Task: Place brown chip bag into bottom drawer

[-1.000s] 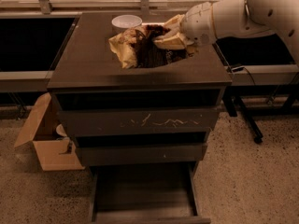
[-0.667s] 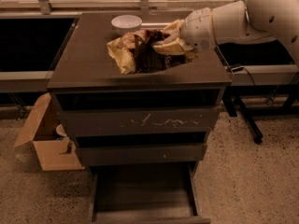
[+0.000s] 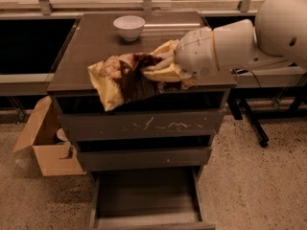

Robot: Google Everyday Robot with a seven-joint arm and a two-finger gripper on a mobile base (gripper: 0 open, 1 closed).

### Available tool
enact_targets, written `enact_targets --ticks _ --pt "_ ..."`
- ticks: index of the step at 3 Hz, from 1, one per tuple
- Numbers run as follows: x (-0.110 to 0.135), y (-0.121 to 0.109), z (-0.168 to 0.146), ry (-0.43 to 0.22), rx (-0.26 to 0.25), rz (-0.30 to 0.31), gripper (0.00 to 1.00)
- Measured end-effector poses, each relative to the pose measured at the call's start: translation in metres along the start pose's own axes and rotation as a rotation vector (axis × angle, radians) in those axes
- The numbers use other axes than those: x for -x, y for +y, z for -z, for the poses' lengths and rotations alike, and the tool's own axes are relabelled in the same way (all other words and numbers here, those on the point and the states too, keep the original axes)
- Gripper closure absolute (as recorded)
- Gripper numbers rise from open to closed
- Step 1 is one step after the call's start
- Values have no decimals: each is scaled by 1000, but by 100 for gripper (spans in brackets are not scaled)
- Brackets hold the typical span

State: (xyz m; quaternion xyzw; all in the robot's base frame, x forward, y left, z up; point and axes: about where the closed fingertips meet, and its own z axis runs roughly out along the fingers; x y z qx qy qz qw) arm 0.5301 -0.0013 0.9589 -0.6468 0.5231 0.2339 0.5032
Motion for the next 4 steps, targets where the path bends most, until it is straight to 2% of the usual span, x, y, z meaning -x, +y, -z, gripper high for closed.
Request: enact_targets --ticks 1,2,3,4 --pt "-7 47 -16 -12 44 -42 100" --pt "-52 96 -50 10 126 -135 100" --pt "-52 96 -50 10 126 -136 100" --pt "-101 127 -70 50 113 -223 100"
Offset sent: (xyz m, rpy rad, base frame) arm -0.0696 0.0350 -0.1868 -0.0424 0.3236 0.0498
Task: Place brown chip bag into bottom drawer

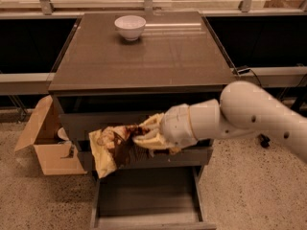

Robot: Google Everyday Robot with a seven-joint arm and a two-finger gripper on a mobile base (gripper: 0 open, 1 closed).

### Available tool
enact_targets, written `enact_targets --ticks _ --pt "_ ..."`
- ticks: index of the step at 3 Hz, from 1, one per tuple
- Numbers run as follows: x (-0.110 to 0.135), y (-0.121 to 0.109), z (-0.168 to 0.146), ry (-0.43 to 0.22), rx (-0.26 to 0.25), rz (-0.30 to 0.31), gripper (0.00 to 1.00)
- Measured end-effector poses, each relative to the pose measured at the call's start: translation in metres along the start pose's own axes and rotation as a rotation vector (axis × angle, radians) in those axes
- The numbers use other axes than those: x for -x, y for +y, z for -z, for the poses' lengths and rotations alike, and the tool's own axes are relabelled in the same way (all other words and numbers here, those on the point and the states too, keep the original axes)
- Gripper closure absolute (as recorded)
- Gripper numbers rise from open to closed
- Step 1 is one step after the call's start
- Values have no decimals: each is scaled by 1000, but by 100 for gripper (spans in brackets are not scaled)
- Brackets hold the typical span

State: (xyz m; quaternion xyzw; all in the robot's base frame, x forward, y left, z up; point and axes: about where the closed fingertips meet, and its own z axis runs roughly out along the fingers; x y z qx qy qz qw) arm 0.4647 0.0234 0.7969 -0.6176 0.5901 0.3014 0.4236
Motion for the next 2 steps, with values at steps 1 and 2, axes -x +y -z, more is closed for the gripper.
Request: enact_targets --ticks 1,2 --pt "-60 22 -27 29 -43 -104 100" --pt "-122 43 -55 69 -57 -202 100"
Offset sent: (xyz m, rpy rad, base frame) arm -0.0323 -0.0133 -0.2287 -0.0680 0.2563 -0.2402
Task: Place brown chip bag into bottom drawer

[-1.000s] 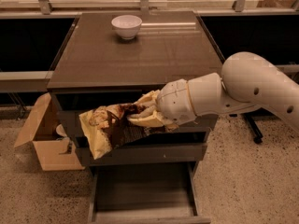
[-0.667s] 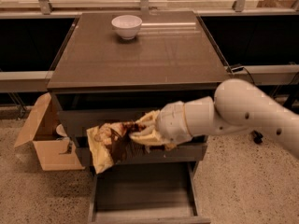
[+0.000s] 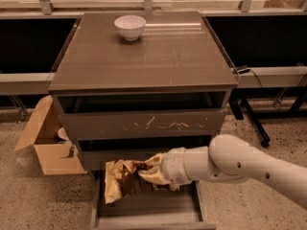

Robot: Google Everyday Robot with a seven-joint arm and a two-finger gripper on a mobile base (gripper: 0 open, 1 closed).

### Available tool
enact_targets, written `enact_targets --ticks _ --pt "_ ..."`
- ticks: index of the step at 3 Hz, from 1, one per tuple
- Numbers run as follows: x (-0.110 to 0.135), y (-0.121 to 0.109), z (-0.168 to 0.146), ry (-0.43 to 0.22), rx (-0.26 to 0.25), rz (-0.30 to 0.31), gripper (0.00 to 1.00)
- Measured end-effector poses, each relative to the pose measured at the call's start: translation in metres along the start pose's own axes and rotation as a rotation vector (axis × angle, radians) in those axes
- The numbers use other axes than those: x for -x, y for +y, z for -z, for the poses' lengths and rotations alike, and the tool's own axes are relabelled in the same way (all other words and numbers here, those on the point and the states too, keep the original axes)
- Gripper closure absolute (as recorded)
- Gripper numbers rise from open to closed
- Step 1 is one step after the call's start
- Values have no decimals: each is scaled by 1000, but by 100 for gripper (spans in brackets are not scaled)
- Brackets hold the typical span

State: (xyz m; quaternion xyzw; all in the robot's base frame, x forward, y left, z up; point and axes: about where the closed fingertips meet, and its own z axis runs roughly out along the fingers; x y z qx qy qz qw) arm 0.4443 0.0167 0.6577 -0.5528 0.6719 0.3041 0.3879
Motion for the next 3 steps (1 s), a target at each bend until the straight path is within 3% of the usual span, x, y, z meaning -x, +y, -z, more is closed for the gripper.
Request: enact_targets --ticks 1,2,3 --pt "-52 12 -29 1 -4 -95 100" --pt "-81 17 -48 20 19 -147 100" --pt "-83 18 -50 23 25 -149 100"
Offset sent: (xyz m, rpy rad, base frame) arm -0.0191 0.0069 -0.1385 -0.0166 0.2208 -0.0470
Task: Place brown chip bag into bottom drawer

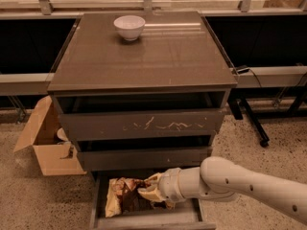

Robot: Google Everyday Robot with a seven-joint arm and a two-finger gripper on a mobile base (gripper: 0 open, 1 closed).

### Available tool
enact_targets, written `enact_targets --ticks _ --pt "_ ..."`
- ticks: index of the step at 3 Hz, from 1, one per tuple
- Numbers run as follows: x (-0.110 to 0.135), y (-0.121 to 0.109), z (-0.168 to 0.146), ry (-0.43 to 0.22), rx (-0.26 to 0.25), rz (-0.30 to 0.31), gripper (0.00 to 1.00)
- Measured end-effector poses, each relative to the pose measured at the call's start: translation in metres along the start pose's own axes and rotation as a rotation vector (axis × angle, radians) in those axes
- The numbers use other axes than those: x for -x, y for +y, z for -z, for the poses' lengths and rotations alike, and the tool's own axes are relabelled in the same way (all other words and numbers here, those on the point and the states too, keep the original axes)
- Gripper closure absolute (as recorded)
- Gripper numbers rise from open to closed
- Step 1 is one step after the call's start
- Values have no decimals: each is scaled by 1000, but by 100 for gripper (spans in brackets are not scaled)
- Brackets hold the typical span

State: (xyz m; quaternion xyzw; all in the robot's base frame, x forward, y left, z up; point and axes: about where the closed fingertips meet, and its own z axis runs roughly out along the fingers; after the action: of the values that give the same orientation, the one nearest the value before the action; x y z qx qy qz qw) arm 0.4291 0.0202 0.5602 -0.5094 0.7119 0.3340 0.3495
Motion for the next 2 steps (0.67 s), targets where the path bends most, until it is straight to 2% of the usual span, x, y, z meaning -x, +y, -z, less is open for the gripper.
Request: enact_targets --ticks 1,2 --pt "-15 -3 -5 15 -13 -37 100" --pt "-95 -23 -18 66 -102 -152 100"
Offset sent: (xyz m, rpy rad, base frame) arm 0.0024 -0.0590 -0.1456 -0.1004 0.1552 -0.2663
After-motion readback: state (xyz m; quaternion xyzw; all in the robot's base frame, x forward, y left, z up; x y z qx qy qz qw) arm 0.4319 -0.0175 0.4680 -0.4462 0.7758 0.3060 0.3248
